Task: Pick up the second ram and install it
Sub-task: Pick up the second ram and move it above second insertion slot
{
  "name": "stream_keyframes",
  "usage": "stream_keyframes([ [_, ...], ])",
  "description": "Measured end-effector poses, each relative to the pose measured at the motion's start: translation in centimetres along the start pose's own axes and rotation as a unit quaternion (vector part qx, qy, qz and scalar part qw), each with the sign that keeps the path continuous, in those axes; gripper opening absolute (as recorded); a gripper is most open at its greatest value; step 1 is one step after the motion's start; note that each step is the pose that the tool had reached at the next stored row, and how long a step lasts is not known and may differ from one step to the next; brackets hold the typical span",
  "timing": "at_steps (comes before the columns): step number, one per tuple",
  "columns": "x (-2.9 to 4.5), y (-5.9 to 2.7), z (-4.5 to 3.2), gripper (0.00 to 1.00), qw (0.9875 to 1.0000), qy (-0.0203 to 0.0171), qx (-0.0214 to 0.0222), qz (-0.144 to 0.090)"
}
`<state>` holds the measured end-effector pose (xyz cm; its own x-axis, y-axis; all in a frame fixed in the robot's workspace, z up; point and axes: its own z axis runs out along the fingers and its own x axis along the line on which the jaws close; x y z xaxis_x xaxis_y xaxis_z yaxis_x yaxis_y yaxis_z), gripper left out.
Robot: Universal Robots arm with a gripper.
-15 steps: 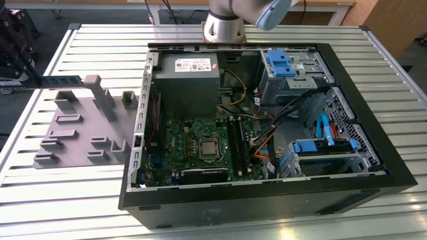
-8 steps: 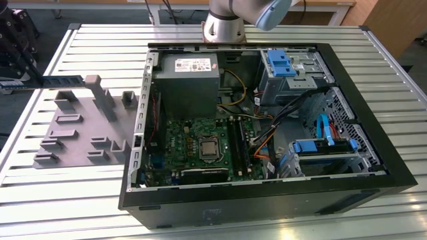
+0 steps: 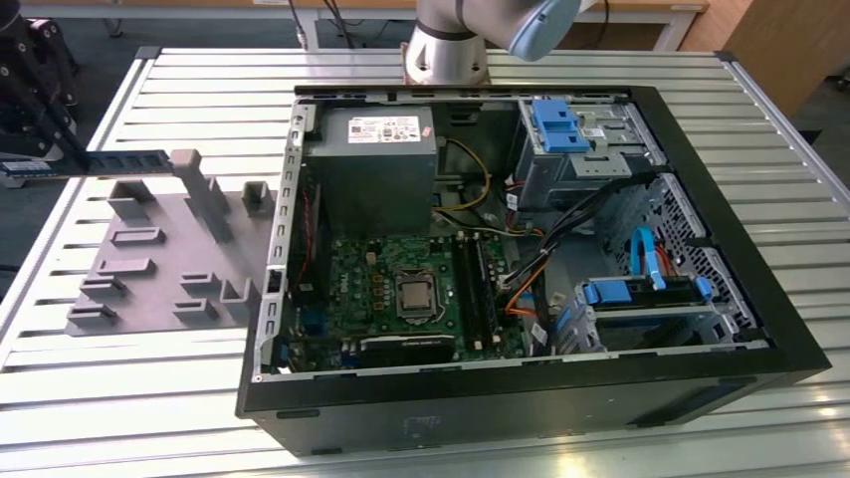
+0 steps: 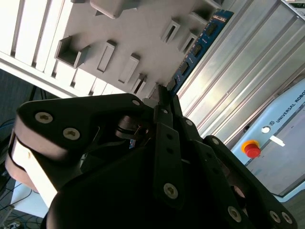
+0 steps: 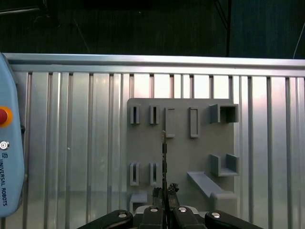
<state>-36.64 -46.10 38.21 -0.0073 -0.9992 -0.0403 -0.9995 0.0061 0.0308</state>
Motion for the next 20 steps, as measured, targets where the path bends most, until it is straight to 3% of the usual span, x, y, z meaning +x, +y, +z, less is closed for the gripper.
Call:
stream_keyframes([
  [20, 0.0, -0.57, -0.01, 0.14, 1.0, -0.0001, 0.0001, 0.0],
])
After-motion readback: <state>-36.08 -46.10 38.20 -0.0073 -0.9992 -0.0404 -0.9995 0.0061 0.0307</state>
